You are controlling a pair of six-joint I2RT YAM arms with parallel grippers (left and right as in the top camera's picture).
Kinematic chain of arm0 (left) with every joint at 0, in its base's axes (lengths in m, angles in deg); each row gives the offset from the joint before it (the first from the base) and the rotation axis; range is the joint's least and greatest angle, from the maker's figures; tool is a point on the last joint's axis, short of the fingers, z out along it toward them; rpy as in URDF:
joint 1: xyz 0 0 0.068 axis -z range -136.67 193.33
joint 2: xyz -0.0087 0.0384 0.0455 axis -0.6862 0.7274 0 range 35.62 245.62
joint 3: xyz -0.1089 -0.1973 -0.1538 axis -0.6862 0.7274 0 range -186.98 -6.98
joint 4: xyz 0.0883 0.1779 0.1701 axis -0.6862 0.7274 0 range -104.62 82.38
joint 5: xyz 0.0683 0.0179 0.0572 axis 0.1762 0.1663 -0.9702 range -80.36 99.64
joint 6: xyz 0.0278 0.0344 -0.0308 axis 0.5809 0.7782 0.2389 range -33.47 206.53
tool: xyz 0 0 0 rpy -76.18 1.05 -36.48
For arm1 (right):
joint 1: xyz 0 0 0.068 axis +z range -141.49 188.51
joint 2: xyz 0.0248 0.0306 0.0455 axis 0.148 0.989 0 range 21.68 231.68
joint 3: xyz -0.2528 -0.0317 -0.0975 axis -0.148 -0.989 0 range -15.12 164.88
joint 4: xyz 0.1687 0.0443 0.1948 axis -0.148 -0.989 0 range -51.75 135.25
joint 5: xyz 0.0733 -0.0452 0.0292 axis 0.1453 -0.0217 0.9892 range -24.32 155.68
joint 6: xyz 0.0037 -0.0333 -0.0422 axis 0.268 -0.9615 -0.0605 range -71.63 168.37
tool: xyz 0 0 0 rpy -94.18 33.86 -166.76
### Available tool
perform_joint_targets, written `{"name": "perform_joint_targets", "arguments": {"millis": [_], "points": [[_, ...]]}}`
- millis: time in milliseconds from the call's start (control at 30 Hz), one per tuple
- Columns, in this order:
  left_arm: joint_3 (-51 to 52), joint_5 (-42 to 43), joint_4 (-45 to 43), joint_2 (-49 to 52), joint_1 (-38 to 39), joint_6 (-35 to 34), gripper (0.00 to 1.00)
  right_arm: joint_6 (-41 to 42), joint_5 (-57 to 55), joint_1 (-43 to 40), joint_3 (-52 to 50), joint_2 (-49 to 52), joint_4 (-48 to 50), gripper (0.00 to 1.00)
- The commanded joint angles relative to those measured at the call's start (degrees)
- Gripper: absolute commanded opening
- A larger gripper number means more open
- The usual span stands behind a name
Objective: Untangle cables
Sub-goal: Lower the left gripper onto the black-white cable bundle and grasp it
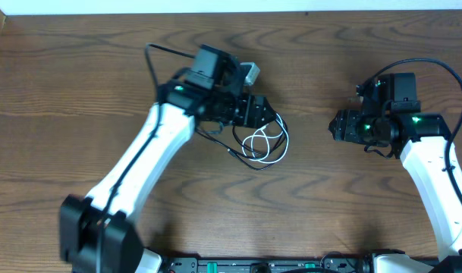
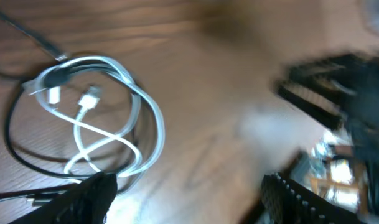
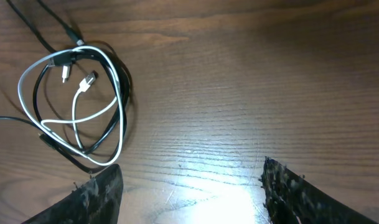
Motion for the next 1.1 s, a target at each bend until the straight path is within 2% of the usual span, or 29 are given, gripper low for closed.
{"name": "perform_joint_targets", "arguments": {"millis": [0, 33, 167, 233, 433, 700, 800, 867, 933, 1033, 1067], "points": [[-1.3, 2.9, 4.5, -3.1, -1.7, 15.2, 0.8, 0.5, -0.7, -0.3, 0.4, 0.2, 0.1, 0.68], [-1.3, -1.9, 5.3, -3.0, -1.9, 15.4, 0.79, 0.5, -0.7, -0.3, 0.4, 0.2, 0.1, 0.68], [-1.1, -29.7, 7.1, -2.6, -1.5, 14.8, 0.79, 0.5, -0.7, -0.3, 0.4, 0.2, 0.0, 0.68], [-1.1, -38.3, 7.0, -2.6, -1.4, 14.5, 0.79, 0.5, -0.7, -0.3, 0.4, 0.2, 0.0, 0.68], [-1.1, -52.6, 6.5, -2.6, -1.4, 14.0, 0.79, 0.5, -0.7, -0.3, 0.4, 0.2, 0.0, 0.68], [-1.1, -70.9, 3.8, -2.6, -1.4, 6.7, 0.79, 0.5, -0.7, -0.3, 0.4, 0.2, -0.5, 0.68], [-1.1, -71.3, 4.9, -2.6, -1.4, 4.8, 0.79, 0.5, -0.7, -0.3, 0.4, 0.2, -0.5, 0.68], [-1.1, -66.5, 5.9, -2.6, -1.4, 3.0, 0.79, 0.5, -0.6, -0.3, 0.4, 0.2, -0.6, 0.68], [-1.1, -51.4, 6.4, -2.6, -1.5, 2.8, 0.78, 0.5, -0.7, -0.3, 0.4, 0.2, -0.6, 0.68], [-0.2, -22.8, 4.8, -1.6, -1.1, 2.0, 0.7, 0.5, -0.7, -0.3, 0.4, 0.2, -0.4, 0.68], [0.1, -18.8, 4.3, -1.0, -0.6, 0.4, 0.7, 0.5, -0.7, -0.3, 0.4, 0.2, -0.4, 0.68]]}}
